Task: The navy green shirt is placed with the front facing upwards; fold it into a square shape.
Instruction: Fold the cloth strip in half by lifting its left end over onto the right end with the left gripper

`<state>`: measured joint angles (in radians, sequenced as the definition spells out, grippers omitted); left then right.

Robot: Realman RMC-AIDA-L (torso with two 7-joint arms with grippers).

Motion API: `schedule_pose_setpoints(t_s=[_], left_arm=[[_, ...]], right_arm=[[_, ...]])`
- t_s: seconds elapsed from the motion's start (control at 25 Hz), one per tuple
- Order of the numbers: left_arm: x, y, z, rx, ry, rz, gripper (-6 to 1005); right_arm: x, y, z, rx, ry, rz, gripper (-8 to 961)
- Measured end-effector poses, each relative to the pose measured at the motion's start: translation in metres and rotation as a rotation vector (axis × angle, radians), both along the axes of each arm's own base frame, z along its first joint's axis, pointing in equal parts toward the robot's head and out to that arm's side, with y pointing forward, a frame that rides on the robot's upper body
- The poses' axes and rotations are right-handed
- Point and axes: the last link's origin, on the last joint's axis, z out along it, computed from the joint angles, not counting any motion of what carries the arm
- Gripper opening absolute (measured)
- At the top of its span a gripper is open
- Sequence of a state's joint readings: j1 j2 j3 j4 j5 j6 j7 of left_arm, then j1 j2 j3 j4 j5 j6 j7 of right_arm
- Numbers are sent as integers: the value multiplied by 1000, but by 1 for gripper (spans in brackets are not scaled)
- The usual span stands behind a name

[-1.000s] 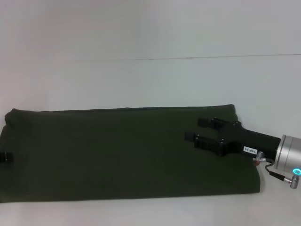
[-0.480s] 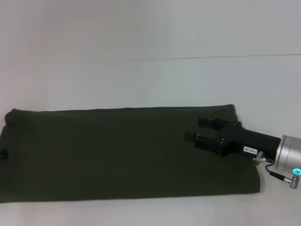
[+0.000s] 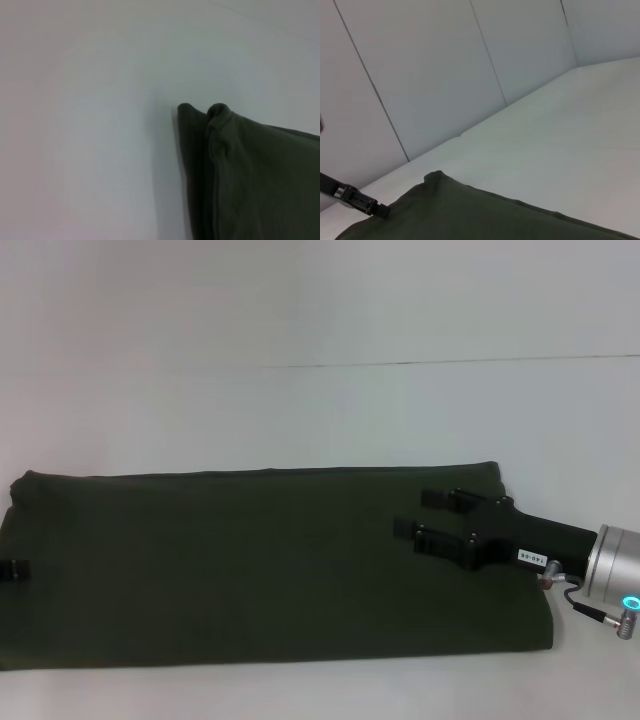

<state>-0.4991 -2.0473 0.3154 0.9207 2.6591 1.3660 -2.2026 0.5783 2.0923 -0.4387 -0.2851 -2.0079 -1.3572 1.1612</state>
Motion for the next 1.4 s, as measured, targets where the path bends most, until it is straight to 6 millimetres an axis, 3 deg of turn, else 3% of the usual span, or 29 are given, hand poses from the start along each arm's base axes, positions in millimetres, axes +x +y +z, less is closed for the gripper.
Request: schedule_pose_setpoints(t_s=[1.28, 1.4], left_arm=[[19, 9, -19, -76, -100, -22, 839], [20, 10, -21, -83, -104, -24, 777]], right_arm=[[1, 0, 1, 5, -3, -1, 761], [2, -1, 1, 4, -3, -4, 762]])
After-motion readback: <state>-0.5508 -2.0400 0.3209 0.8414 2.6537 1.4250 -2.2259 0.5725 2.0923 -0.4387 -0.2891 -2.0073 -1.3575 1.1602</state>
